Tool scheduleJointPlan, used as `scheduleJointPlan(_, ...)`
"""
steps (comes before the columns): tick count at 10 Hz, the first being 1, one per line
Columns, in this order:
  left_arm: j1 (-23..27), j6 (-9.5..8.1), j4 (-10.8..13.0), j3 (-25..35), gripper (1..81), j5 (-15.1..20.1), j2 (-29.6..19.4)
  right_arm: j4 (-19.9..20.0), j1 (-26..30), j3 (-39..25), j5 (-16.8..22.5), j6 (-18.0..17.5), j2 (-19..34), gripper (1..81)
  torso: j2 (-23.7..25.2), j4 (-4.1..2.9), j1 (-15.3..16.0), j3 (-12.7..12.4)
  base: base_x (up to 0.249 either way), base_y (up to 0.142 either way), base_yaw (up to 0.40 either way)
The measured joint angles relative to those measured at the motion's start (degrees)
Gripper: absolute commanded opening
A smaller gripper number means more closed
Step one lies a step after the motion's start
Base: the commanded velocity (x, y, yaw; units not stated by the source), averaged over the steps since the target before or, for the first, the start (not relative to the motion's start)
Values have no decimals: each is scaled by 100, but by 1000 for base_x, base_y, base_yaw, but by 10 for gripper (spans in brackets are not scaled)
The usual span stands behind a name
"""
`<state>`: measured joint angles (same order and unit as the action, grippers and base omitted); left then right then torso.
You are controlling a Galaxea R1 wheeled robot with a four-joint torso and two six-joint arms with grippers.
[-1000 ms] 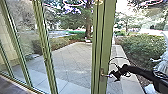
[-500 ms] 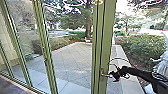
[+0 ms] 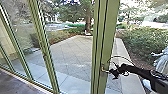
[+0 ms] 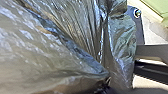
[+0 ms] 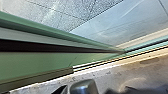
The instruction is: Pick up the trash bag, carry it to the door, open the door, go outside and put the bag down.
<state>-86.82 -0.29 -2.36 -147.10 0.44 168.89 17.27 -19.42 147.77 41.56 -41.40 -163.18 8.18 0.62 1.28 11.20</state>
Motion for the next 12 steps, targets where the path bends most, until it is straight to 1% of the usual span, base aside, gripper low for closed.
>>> scheduleJointPlan(3, 9, -1, 0, 0, 10, -6, 0, 2, 13, 7, 26, 0, 0, 811, 0, 0, -2, -2, 51, 0, 0)
scheduleJointPlan(4, -69, -1, 0, 0, 10, -15, 2, 28, -50, 22, 105, 37, 1, 811, 7, 0, -15, -5, 92, 0, 0)
scheduleJointPlan(5, -83, -1, 0, 0, 10, -11, 2, 35, -32, 52, 271, 34, 17, 811, 7, 2, -15, -5, 101, 0, 0)
scheduleJointPlan(8, 2, -1, 0, 0, 10, -22, 0, -68, -200, 24, 499, 319, 11, 811, 13, 5, -24, -5, 102, 0, 0)
scheduleJointPlan(9, -24, -1, 0, 0, 10, -15, 0, -55, -277, -9, 629, 361, -7, 811, 13, 7, -29, -5, 88, 0, 0)
scheduleJointPlan(10, -6, 0, 0, 0, 10, -15, 0, -60, -284, -43, 800, 516, 0, 811, 13, 11, -31, -5, 0, 0, 0)
scheduleJointPlan(11, 28, 0, 0, 0, 10, -26, 0, -61, -284, -48, 819, 540, -2, 811, 15, 13, -33, -7, 0, 0, 0)
scheduleJointPlan(12, 11, -1, 0, 0, 10, -23, -1, -61, -285, -45, 736, 483, -7, 811, 15, 15, -35, -7, 0, 0, 0)
